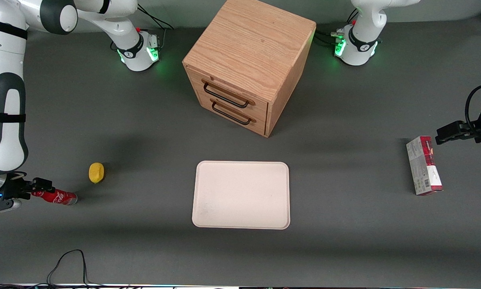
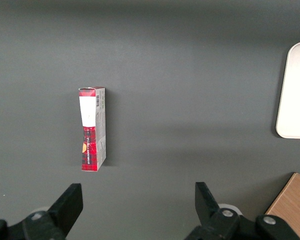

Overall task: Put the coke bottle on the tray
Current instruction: 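Close the right gripper around the red Coca-Cola bottle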

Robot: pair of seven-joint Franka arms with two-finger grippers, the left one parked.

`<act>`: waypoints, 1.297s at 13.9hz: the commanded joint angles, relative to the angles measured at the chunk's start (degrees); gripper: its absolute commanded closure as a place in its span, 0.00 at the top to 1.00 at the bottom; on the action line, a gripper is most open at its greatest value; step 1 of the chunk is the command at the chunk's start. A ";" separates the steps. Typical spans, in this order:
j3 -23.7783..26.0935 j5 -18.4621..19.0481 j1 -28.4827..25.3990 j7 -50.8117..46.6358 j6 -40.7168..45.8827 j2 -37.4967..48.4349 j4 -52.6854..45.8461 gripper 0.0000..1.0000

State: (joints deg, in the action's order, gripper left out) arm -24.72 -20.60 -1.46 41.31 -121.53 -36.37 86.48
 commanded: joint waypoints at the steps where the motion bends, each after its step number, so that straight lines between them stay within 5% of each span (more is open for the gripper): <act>1: -0.41 -1.90 -0.29 2.02 -0.82 0.07 0.09 0.49; 5: -0.42 -1.90 -0.29 2.02 -0.82 -0.37 -0.08 0.00; 11: -0.50 -0.85 -1.52 0.01 3.37 1.56 -2.01 0.00; 14: 1.07 7.57 -1.52 -7.88 17.93 3.49 -11.47 0.00; 18: 4.67 10.48 -1.61 -13.08 35.97 6.30 -24.05 0.00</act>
State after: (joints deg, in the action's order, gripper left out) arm -21.67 -12.14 -3.33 31.49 -93.15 -31.42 68.61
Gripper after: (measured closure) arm 0.683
